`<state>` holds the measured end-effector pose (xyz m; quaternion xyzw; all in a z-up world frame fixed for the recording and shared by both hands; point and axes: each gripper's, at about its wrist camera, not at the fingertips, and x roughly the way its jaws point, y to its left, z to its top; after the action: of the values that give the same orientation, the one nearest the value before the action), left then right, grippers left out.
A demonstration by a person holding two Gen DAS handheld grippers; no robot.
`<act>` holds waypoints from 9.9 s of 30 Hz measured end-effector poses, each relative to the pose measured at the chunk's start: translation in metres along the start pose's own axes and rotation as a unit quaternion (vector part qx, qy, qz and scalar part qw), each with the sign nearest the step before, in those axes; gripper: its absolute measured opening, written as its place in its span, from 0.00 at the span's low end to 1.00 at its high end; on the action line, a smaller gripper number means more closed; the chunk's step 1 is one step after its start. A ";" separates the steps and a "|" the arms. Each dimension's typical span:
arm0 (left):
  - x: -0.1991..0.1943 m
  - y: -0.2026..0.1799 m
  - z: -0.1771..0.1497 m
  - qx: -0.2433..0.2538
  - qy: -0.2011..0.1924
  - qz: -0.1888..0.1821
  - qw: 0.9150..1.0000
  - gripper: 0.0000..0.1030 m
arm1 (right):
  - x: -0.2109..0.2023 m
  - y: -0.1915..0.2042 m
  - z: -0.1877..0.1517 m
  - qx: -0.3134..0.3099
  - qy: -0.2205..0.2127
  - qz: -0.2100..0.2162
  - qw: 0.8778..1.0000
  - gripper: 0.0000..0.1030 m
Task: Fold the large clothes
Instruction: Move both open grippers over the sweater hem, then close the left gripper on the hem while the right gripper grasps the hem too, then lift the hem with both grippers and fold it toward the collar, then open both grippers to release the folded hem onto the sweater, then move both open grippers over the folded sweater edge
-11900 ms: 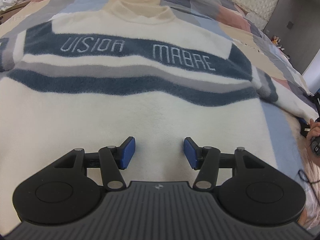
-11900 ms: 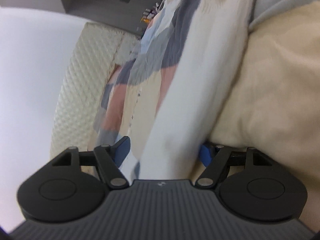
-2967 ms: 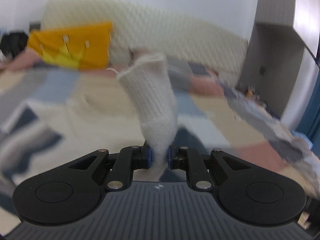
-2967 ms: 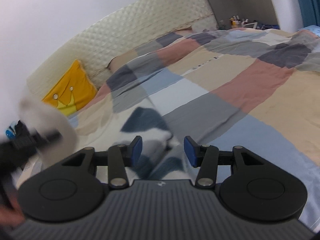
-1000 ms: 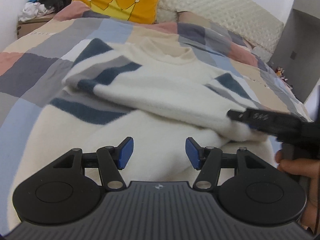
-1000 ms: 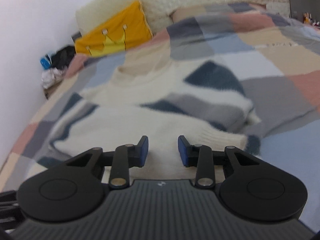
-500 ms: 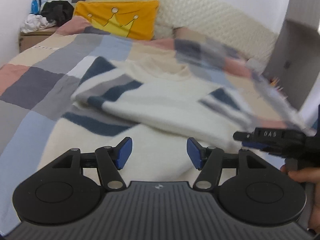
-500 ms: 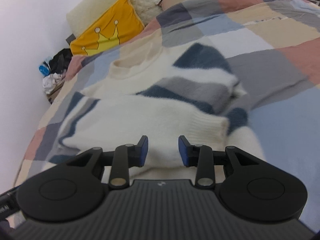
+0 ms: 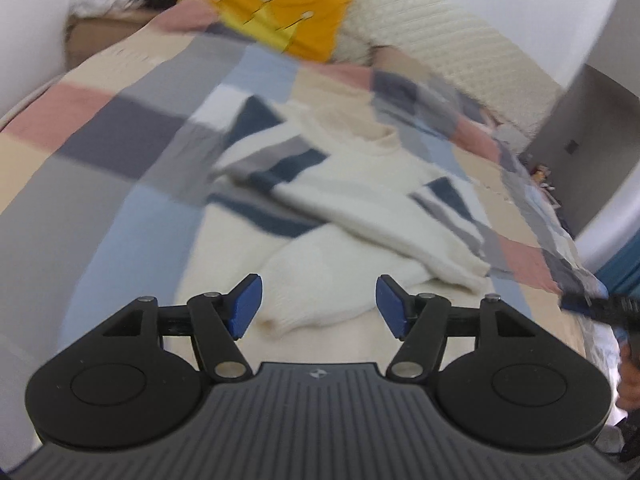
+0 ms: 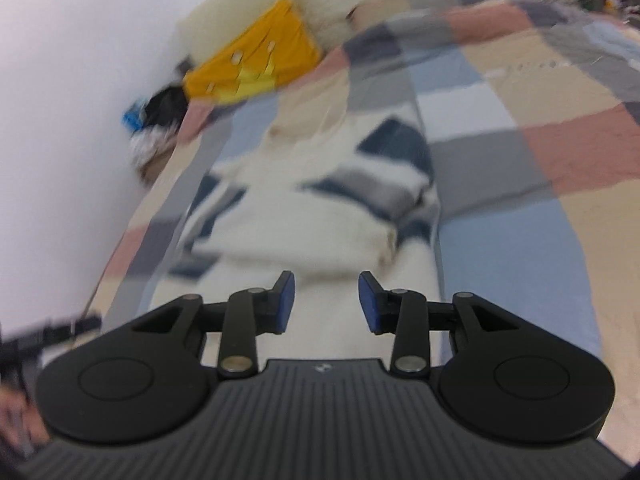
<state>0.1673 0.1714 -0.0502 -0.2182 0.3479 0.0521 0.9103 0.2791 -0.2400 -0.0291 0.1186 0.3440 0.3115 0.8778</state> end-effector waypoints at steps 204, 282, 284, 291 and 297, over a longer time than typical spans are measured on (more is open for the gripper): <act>0.203 -0.040 0.046 0.011 0.045 -0.073 0.996 0.57 | 0.155 0.038 0.035 0.033 -0.035 0.079 0.996 0.37; 0.064 -0.088 -0.026 0.141 -0.096 0.008 0.985 0.58 | 0.063 0.072 -0.036 -0.075 -0.131 -0.071 0.986 0.21; 0.053 -0.091 -0.036 0.142 -0.097 0.004 0.985 0.58 | 0.057 0.076 -0.045 -0.077 -0.128 -0.077 0.986 0.21; 0.027 -0.093 -0.063 0.140 -0.103 0.008 0.985 0.58 | 0.038 0.081 -0.066 -0.062 -0.139 -0.082 0.985 0.21; 0.027 -0.084 -0.074 0.120 -0.091 0.012 0.989 0.63 | 0.035 0.073 -0.073 -0.034 -0.132 -0.061 0.989 0.21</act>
<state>0.1635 0.0620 -0.0864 -0.0975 0.2701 0.0399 0.9571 0.2155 -0.1614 -0.0708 0.1079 0.2209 0.2500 0.9365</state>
